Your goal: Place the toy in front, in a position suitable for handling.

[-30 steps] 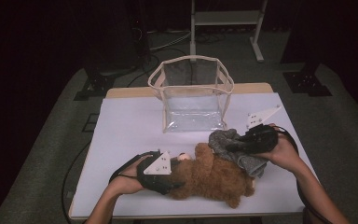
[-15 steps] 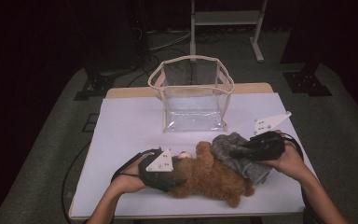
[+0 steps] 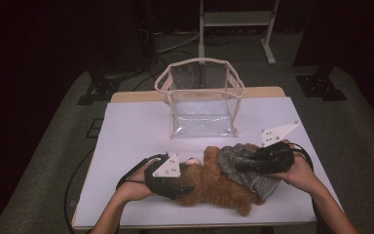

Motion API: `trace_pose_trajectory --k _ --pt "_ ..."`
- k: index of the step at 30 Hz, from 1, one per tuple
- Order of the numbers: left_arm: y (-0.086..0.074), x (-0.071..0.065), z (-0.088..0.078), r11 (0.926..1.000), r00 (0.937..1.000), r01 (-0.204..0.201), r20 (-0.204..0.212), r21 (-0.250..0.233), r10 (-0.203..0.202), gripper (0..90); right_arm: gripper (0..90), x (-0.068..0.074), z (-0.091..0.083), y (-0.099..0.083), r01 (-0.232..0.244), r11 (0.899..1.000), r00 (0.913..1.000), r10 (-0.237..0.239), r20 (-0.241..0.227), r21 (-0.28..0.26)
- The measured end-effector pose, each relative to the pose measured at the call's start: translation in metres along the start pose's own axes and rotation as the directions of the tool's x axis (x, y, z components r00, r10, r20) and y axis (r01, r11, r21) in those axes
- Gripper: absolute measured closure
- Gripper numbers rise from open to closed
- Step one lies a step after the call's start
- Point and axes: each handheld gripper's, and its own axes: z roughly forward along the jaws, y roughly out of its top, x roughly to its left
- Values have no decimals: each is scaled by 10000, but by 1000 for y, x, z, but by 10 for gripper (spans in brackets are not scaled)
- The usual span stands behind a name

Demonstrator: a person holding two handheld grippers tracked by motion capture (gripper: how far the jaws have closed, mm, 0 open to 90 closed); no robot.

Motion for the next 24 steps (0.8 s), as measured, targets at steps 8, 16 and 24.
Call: trace_pose_trajectory --k 8,16,24 --pt "1 1 3 10000 9999 93 -112 -32 -93 370 767 6 22 29 651 9978 9973 -654 -323 -93" --pt "-1 0 2 9999 9999 69 -123 -148 -71 364 765 10 45 19 769 9952 9960 -740 -494 598" --pt "2 3 5 10000 9997 36 -237 -33 -36 365 766 3 4 5 169 9996 9989 -179 437 216"
